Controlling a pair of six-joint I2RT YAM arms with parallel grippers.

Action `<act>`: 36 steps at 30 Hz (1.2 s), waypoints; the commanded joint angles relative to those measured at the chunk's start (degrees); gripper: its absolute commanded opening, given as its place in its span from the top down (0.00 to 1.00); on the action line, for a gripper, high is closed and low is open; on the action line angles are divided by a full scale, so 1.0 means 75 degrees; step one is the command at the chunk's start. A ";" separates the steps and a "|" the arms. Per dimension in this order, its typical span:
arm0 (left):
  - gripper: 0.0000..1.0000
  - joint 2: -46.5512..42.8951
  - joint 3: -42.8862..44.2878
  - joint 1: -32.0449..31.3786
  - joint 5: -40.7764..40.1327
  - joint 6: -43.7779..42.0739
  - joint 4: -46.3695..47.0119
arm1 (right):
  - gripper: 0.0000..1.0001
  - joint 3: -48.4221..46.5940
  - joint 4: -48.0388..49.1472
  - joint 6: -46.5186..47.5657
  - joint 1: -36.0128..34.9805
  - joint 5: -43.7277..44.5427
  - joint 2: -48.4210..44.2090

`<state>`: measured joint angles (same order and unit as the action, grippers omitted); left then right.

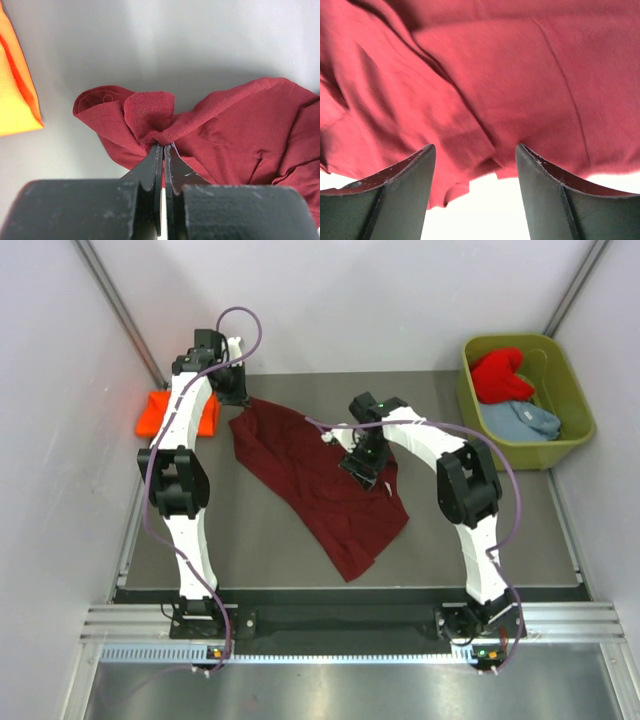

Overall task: Fold and stack the t-shirts
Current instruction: Flatten the tshirt out

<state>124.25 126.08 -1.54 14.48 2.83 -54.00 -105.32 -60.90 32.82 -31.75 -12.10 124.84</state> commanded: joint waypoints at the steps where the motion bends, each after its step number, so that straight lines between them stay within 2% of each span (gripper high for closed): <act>1: 1.00 -0.0430 0.0017 0.0041 0.0015 -0.0038 0.0227 | 0.35 0.0050 0.0093 -0.0097 0.0307 -0.0004 -0.0731; 8: 1.00 -0.0429 -0.0030 0.0041 0.0108 -0.0014 0.0215 | 0.40 -0.0501 -0.0551 -0.0872 0.0881 -0.1011 -0.0438; 11: 1.00 -0.0441 -0.0030 0.0041 0.0097 -0.0003 0.0227 | 0.43 -0.0489 -0.0949 -0.0674 0.0882 -0.1643 -0.0414; 14: 1.00 -0.0476 -0.0065 0.0041 0.0097 -0.0014 0.0215 | 0.50 -0.0454 -0.1312 -0.0533 0.0893 -0.2241 -0.0403; 18: 1.00 -0.0500 -0.0135 0.0041 0.0062 -0.0026 0.0215 | 0.52 -0.0395 -0.1699 -0.0286 0.0893 -0.2804 -0.0449; 26: 1.00 -0.0547 -0.0170 0.0018 0.0050 -0.0014 0.0250 | 0.53 -0.0290 -0.1735 -0.0321 0.1022 -0.2629 -0.0216; 36: 1.00 -0.0570 -0.0217 -0.0005 -0.0021 -0.0049 0.0215 | 0.53 -0.0770 -0.1641 -0.0403 0.1127 -0.2500 0.0488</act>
<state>124.22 125.01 -1.56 14.52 2.85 -54.00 -108.49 -73.41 29.12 -24.16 -30.04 126.96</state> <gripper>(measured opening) 0.019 0.472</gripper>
